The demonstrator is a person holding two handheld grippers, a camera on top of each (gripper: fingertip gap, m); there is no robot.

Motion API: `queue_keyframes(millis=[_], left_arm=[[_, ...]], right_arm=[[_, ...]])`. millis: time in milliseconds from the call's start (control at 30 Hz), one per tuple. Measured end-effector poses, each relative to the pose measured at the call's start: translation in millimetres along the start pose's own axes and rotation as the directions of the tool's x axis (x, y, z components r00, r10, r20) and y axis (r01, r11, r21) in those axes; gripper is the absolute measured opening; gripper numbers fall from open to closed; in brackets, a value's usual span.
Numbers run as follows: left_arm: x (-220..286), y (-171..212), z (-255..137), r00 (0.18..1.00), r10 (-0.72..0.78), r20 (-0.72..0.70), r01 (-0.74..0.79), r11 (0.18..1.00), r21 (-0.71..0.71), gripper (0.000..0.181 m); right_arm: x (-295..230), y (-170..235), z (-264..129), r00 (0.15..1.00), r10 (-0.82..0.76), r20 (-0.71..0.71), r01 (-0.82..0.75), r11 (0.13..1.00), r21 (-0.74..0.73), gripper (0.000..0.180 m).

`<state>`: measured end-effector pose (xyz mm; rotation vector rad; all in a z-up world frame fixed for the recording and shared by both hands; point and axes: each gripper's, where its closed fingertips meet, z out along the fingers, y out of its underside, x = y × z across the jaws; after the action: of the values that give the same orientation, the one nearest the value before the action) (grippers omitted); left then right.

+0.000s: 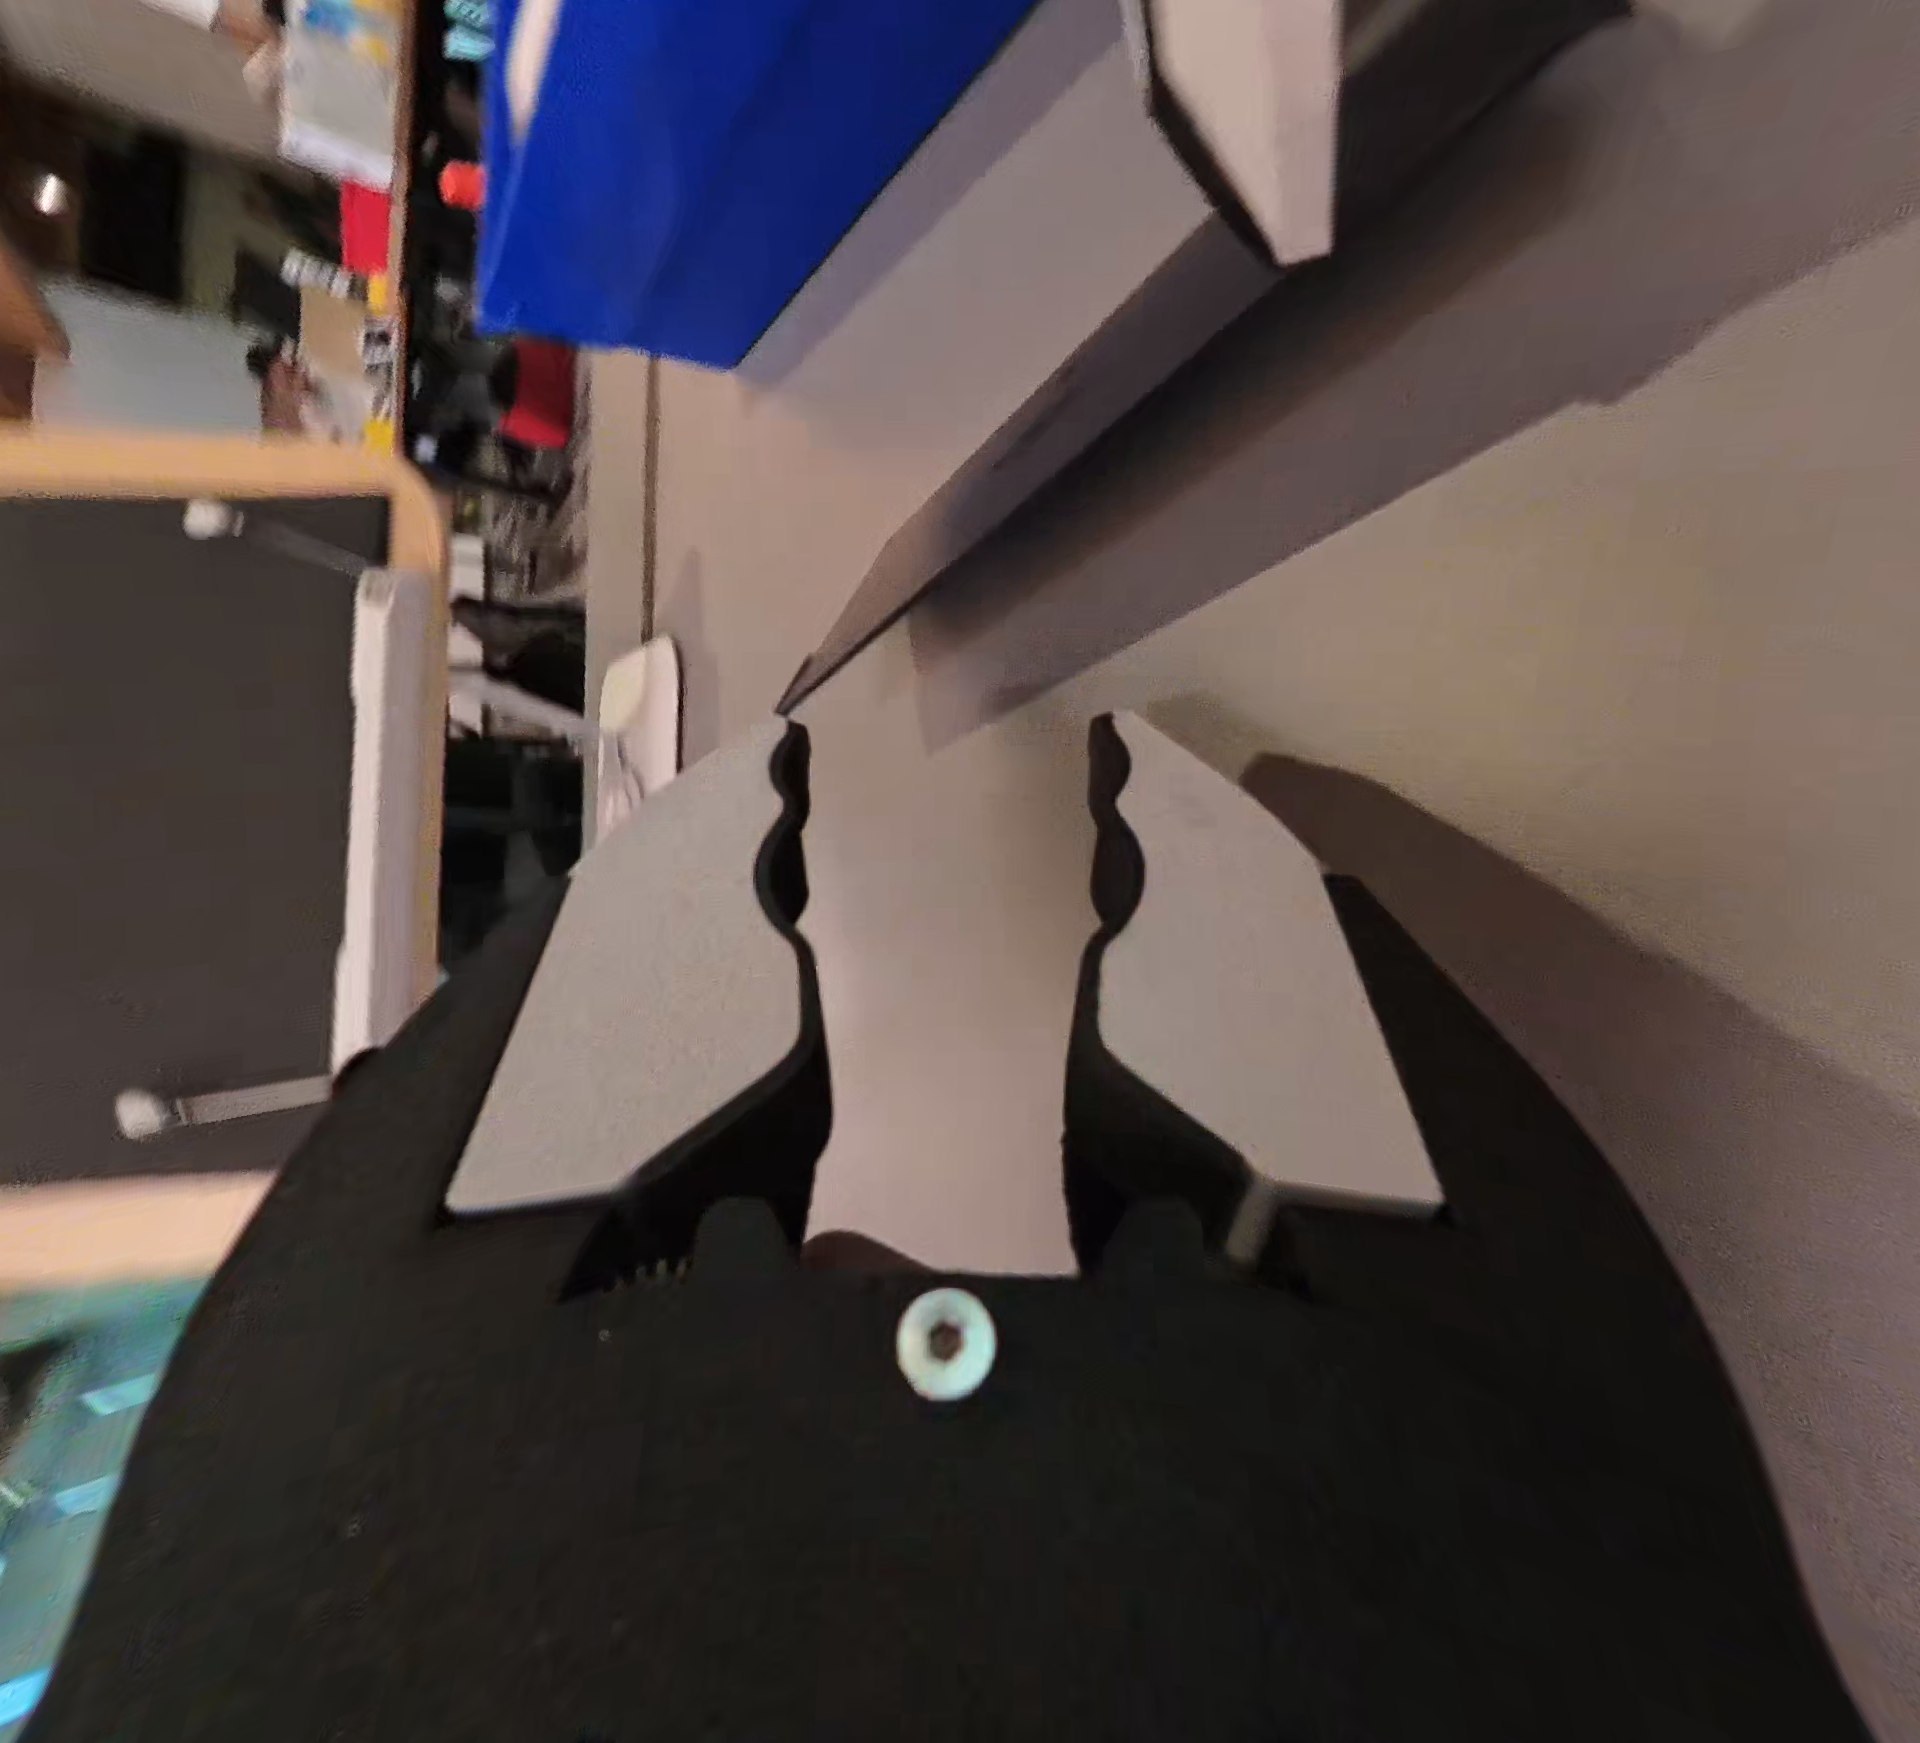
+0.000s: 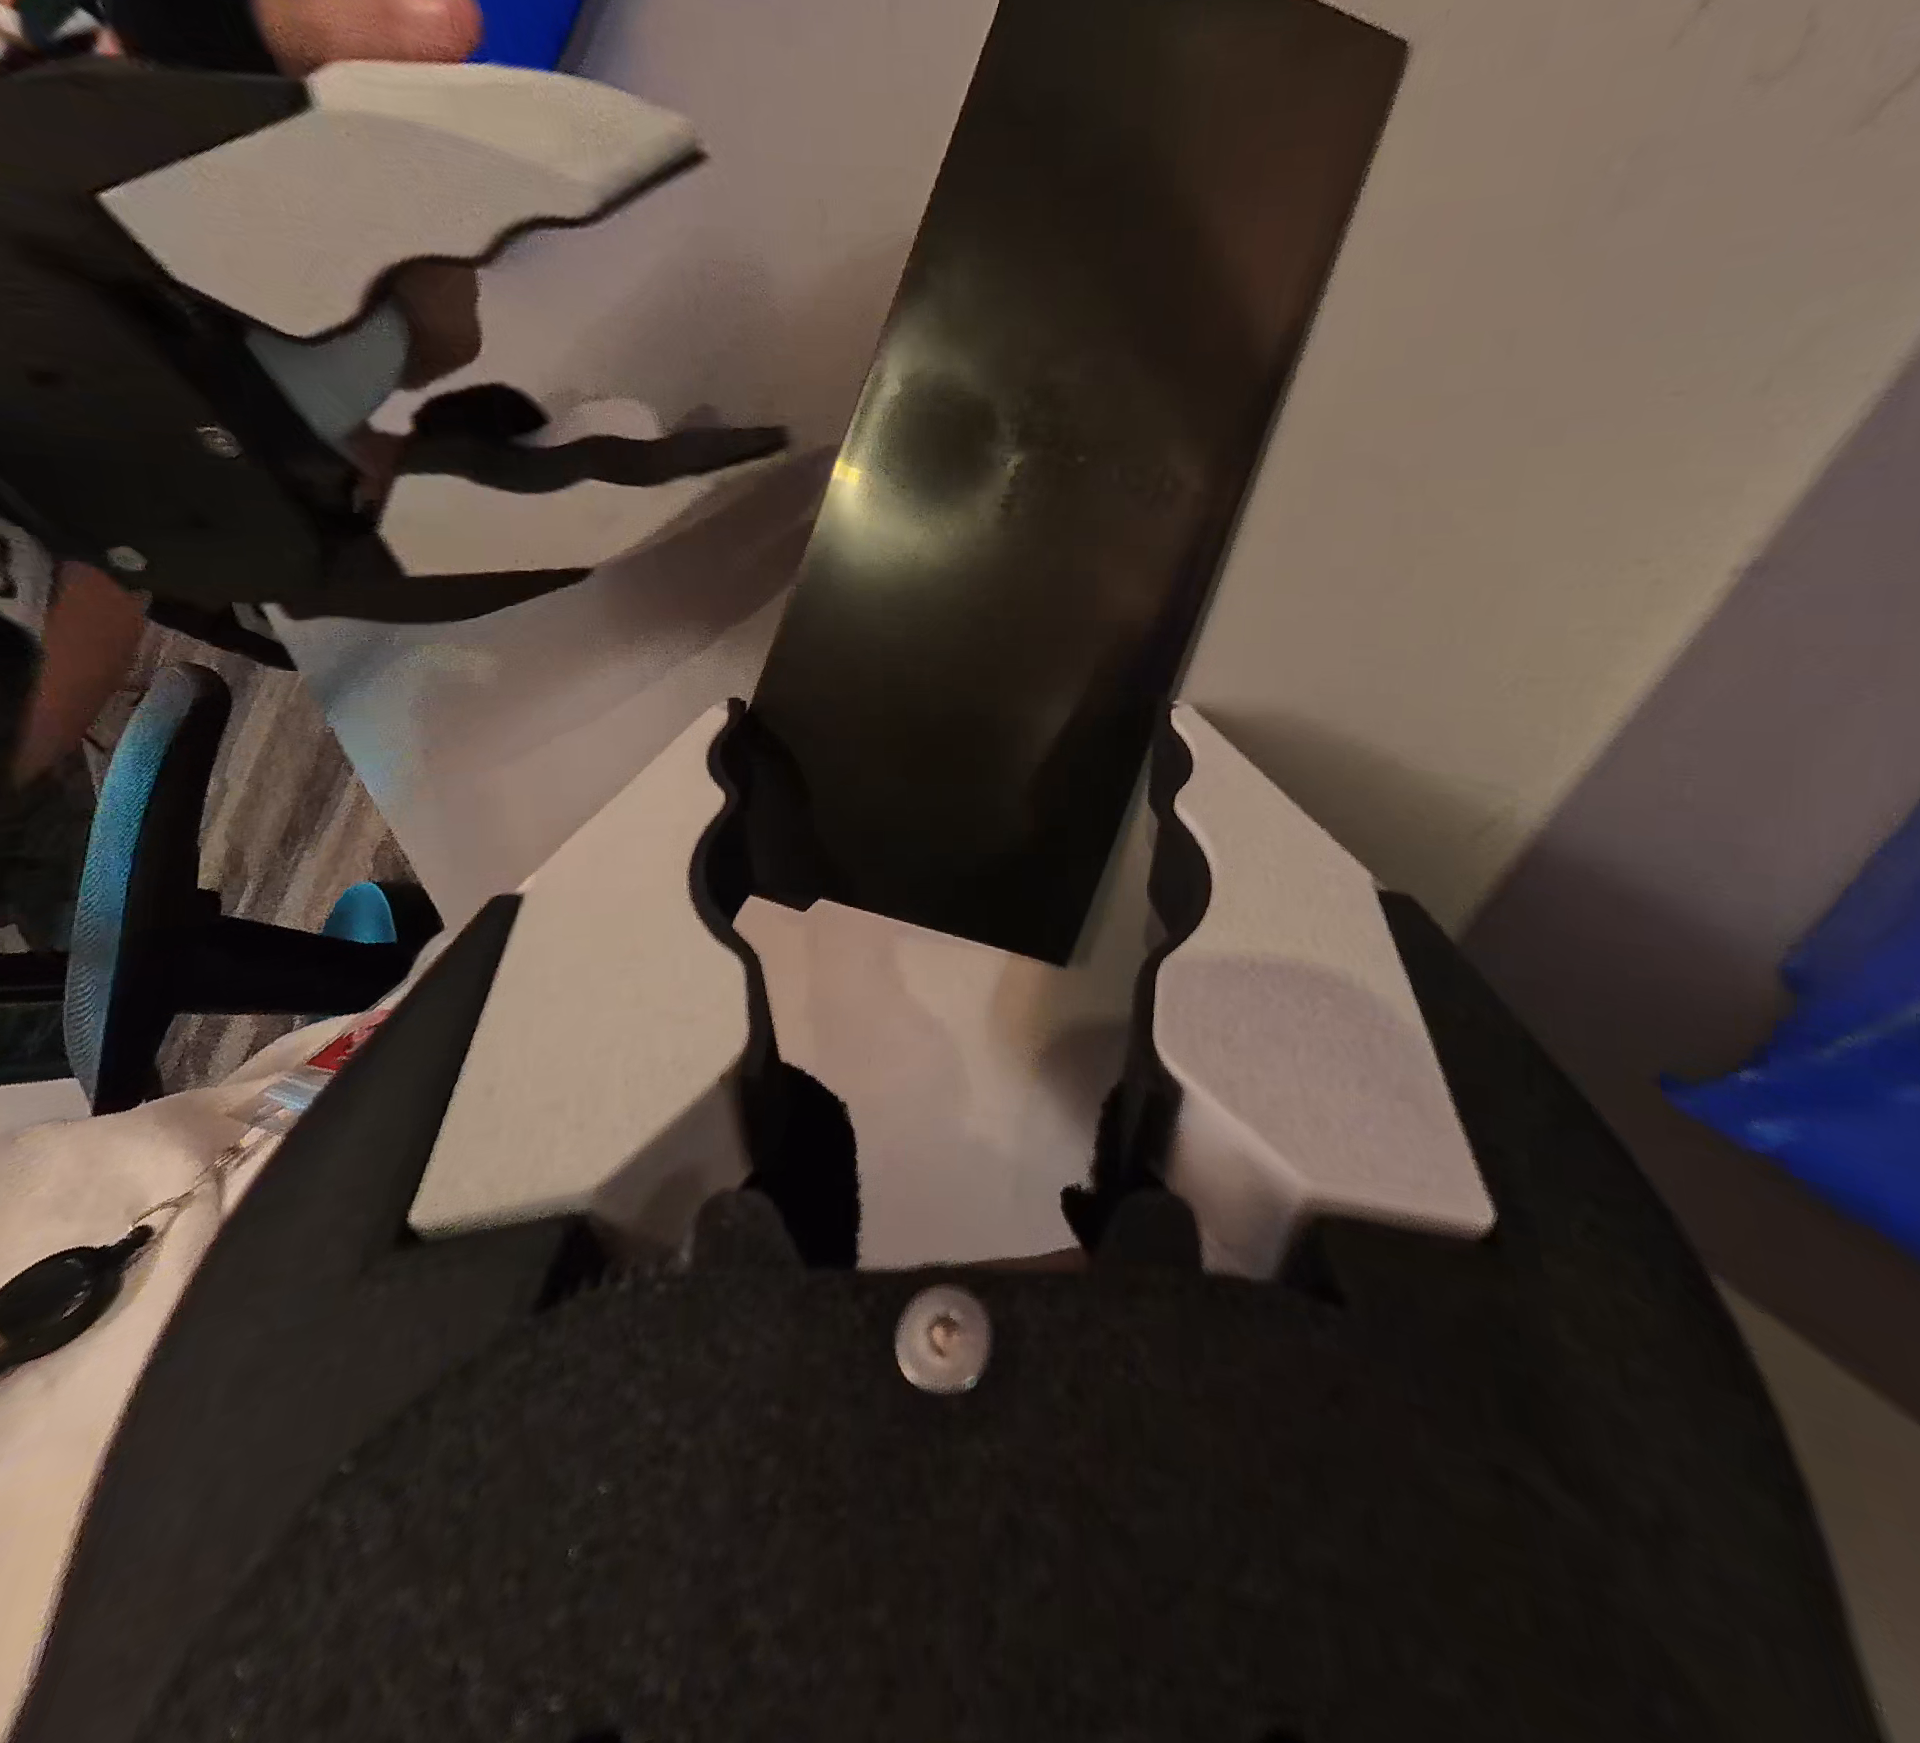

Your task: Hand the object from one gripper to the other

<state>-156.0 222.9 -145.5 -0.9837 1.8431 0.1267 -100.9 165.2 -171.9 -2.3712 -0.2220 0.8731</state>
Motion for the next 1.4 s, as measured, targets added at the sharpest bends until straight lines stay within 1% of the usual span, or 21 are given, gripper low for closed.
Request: queue_keyframes(millis=[67,167,267,300,367,433,500,567,633,667,733,767,833,867,933,1033,1100,1200,1300,1367,1400], left_arm=[[2,-6,15,0.99,0.128,-0.067,-0.128,0.992,-0.002,0.052],[6,-15,34,0.952,0.261,-0.16,-0.261,0.965,0.021,0.049],[14,-14,47,0.891,0.386,-0.24,-0.391,0.92,0.028,0.016],[14,-14,50,0.878,0.417,-0.235,-0.422,0.906,0.033,0.014],[4,-14,52,0.881,0.442,-0.17,-0.444,0.896,0.028,0.005],[-10,-8,45,0.917,0.376,-0.134,-0.38,0.925,-0.003,0.002],[-29,2,33,0.973,0.216,-0.079,-0.218,0.976,-0.015,0.002],[-50,22,18,1.0,0.01,-0.015,-0.01,1.0,-0.027,0.002],[-68,43,-2,0.963,-0.267,0.023,0.267,0.964,0.009,0.001],[-74,51,-13,0.909,-0.415,0.023,0.414,0.909,0.048,0.001],[-80,60,-34,0.742,-0.669,-0.037,0.666,0.731,0.145,0.001],[-82,62,-45,0.652,-0.754,-0.081,0.752,0.629,0.196,0.001],[-83,63,-65,0.499,-0.849,-0.174,0.853,0.445,0.273,0.001],[-85,63,-74,0.449,-0.869,-0.209,0.874,0.378,0.304,0.001],[-91,60,-88,0.385,-0.883,-0.269,0.899,0.292,0.328,0.001],[-107,45,-112,0.288,-0.866,-0.408,0.907,0.11,0.407,0.001],[-115,38,-121,0.241,-0.834,-0.496,0.905,0.009,0.424,0.001],[-126,38,-130,0.174,-0.797,-0.578,0.881,-0.136,0.453,0.001],[-133,43,-128,0.094,-0.76,-0.643,0.849,-0.276,0.451,0.001],[-132,44,-122,0.054,-0.741,-0.669,0.838,-0.331,0.434,0.001],[-130,43,-119,0.046,-0.735,-0.676,0.839,-0.34,0.426,0.001]], right_arm=[[0,1,-1,1.0,-0.008,0.013,0.008,1.0,-0.009,0.077],[-4,3,-1,0.998,-0.031,0.051,0.033,0.999,-0.041,0.076],[-4,5,-2,0.996,-0.057,0.066,0.061,0.997,-0.056,0.075],[-1,4,-3,0.996,-0.079,0.05,0.081,0.996,-0.047,0.067],[-13,-4,-11,0.987,-0.114,0.117,0.113,0.993,0.022,0.065],[-22,-24,-27,0.975,-0.175,0.138,0.154,0.976,0.154,0.069],[-27,-49,-51,0.96,-0.271,0.073,0.234,0.916,0.327,0.071],[-32,-70,-76,0.936,-0.351,-0.022,0.319,0.821,0.475,0.071],[-41,-83,-89,0.918,-0.391,-0.071,0.359,0.741,0.567,0.071],[-45,-87,-88,0.915,-0.398,-0.068,0.358,0.721,0.593,0.07],[-55,-91,-69,0.912,-0.41,-0.006,0.336,0.738,0.585,0.07],[-61,-91,-54,0.907,-0.42,0.04,0.328,0.76,0.562,0.07],[-73,-96,-21,0.885,-0.453,0.104,0.34,0.784,0.52,0.07],[-78,-100,-4,0.875,-0.467,0.13,0.35,0.793,0.499,0.07],[-88,-111,29,0.849,-0.489,0.2,0.356,0.81,0.466,0.07],[-112,-131,57,0.798,-0.45,0.402,0.237,0.846,0.478,0.066],[-131,-140,58,0.724,-0.381,0.575,0.081,0.875,0.477,0.06],[-143,-141,61,0.65,-0.275,0.709,-0.062,0.91,0.41,0.056],[-149,-147,48,0.574,-0.245,0.781,-0.221,0.873,0.436,0.051],[-146,-153,44,0.571,-0.239,0.786,-0.292,0.835,0.467,0.043],[-146,-154,43,0.566,-0.24,0.789,-0.313,0.822,0.475,0.033]])
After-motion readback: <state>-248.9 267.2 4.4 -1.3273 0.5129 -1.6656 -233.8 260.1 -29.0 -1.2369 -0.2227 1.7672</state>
